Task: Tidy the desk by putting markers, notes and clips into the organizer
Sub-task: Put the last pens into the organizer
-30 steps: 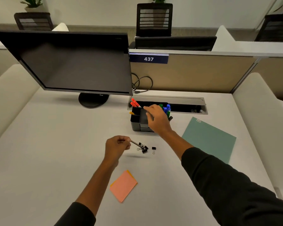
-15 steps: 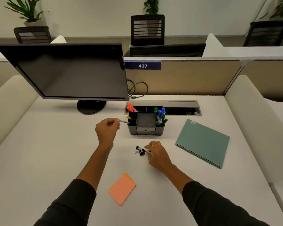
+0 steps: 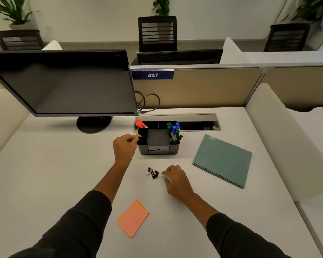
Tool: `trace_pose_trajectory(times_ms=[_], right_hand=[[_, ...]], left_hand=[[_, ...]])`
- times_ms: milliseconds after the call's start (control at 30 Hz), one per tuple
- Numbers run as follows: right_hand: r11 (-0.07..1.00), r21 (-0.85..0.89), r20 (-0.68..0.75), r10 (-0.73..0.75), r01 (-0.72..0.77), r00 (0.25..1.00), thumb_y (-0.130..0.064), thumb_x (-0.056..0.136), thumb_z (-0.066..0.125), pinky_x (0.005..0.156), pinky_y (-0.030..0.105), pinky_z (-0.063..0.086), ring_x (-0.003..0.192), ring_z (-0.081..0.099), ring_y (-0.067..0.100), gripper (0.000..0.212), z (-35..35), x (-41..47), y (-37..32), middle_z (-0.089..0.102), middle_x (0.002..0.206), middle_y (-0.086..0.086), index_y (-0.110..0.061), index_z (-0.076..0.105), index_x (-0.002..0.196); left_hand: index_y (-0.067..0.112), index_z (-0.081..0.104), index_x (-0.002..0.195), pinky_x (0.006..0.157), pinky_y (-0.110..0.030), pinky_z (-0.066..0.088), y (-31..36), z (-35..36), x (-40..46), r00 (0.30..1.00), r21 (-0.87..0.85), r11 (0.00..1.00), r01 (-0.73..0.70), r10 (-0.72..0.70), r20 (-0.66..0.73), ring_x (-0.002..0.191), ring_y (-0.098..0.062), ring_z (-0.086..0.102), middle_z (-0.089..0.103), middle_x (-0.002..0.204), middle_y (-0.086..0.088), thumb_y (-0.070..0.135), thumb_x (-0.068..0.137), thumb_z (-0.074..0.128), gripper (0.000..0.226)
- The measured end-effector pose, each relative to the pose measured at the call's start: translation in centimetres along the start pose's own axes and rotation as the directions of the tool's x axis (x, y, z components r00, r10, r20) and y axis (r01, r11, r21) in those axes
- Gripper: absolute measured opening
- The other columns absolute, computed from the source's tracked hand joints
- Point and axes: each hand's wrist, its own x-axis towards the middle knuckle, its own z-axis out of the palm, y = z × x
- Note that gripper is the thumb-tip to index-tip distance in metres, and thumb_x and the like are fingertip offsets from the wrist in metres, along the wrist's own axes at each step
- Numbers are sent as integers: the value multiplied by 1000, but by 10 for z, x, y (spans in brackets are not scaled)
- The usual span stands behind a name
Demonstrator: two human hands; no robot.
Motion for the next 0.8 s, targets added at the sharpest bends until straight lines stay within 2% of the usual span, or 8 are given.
trace_pose_trajectory(times_ms=[233, 400, 533, 600, 800], right_hand=[[1000, -5, -8, 26, -26, 1000, -10, 90, 66, 79, 25, 41, 97, 56, 19, 26, -1, 0, 2, 67, 107, 2, -14, 75, 114], [999, 7, -10, 37, -36, 999, -9, 89, 66, 75, 29, 45, 95, 56, 20, 24, -1, 3, 3, 67, 104, 2, -14, 76, 111], [999, 5, -6, 38, -38, 999, -8, 86, 66, 74, 28, 39, 94, 54, 19, 26, 1, 5, 3, 66, 103, 0, -15, 76, 109], [999, 3, -3, 43, -43, 999, -8, 86, 66, 76, 29, 41, 97, 54, 20, 28, 2, 6, 2, 66, 105, 0, -15, 75, 111], [999, 33, 9, 9, -9, 1000, -10, 87, 66, 80, 35, 50, 99, 54, 20, 27, 5, 10, -6, 64, 108, 1, -13, 73, 113]], left_hand=[[6, 80, 105, 92, -36, 59, -6, 15, 3, 998, 71, 998, 0, -4, 60, 86, -21, 73, 79, 95, -10, 16, 91, 75, 18], [5, 80, 106, 90, -30, 55, -15, 19, 4, 996, 96, 995, -12, 4, 85, 89, -22, 72, 78, 98, -12, 15, 91, 74, 19], [7, 79, 108, 89, -23, 52, -23, 21, 5, 996, 120, 992, -35, 25, 90, 91, -21, 73, 78, 101, -11, 16, 93, 72, 19], [7, 79, 110, 88, -21, 50, -25, 22, 6, 995, 128, 991, -47, 36, 92, 92, -21, 72, 78, 102, -10, 17, 94, 71, 20], [8, 75, 114, 88, -30, 59, -33, 20, -3, 994, 59, 993, -100, 97, 52, 88, -16, 69, 75, 100, -6, 14, 94, 70, 22]])
